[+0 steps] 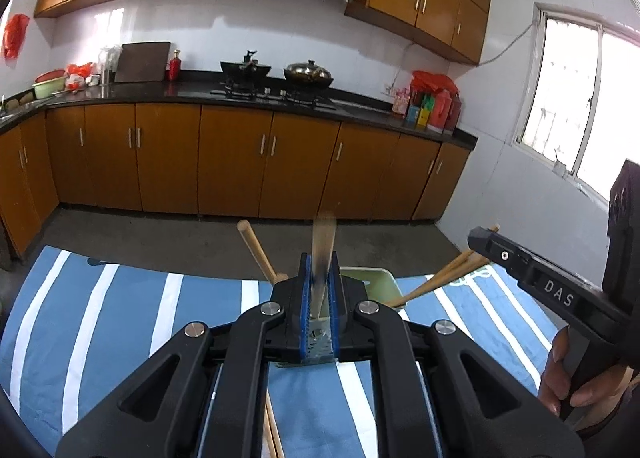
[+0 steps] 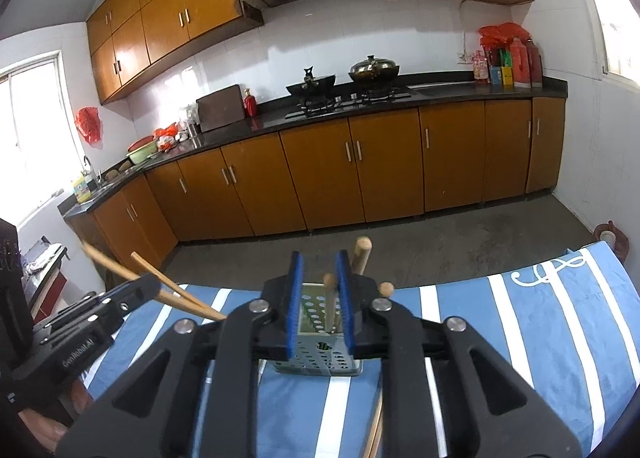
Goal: Organize utensils
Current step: 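Lower both chopsticks into the green holder and open both tools, then withdraw both open tools from the holder back over the chopsticks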
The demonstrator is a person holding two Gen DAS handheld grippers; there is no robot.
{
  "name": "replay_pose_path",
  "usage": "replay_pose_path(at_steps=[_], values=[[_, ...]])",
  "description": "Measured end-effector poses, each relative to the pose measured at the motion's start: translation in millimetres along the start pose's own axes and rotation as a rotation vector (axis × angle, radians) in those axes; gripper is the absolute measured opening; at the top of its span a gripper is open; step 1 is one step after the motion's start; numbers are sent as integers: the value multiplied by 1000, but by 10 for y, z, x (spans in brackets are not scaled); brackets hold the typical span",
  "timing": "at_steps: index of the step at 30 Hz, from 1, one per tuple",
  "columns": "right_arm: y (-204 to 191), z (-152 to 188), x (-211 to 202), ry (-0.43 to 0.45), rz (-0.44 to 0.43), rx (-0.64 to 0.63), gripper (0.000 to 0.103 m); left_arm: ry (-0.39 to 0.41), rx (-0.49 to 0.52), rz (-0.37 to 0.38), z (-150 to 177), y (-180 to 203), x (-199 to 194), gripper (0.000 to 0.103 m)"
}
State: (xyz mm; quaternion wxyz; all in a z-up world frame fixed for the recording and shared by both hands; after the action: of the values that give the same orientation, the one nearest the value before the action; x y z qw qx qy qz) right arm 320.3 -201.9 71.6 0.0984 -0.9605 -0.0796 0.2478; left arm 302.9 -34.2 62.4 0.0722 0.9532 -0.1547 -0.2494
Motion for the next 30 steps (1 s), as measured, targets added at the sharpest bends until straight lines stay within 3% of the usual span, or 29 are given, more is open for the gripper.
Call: replay_pose_path(at_steps=[5, 11, 15, 19, 24, 27, 30], values=[[18, -51, -242, 57, 13, 2, 24, 54, -13, 1, -86, -8, -181, 27], [28, 21, -671, 132, 51, -32, 25, 100, -24, -2, -106, -28, -469, 27], [198, 313, -846, 123, 88, -18, 27, 100, -6, -46, 112, -142, -656, 28], [475, 826, -712, 20, 128, 25, 27, 30, 46, -149, 612, -366, -636, 33], [714, 1730, -284, -206, 113, 123, 23, -121, 53, -203, 1295, -629, -409, 33], [688, 2229, -90, -322, 79, 157, 18, -189, 29, -202, 1618, -683, -324, 33], [590, 2520, 2, -377, 59, 154, 17, -235, 3, -188, 1859, -685, -288, 33]])
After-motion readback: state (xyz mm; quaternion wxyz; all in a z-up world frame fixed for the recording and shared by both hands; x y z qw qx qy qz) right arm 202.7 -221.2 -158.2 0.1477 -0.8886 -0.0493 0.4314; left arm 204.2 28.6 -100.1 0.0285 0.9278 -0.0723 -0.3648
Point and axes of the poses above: each gripper's, at about its wrist camera, not at the fingertips, and x roughly the way its jaws point, y to its right, z to its underside, the point moved 9 cm from there along x, roughly the way its jaws point
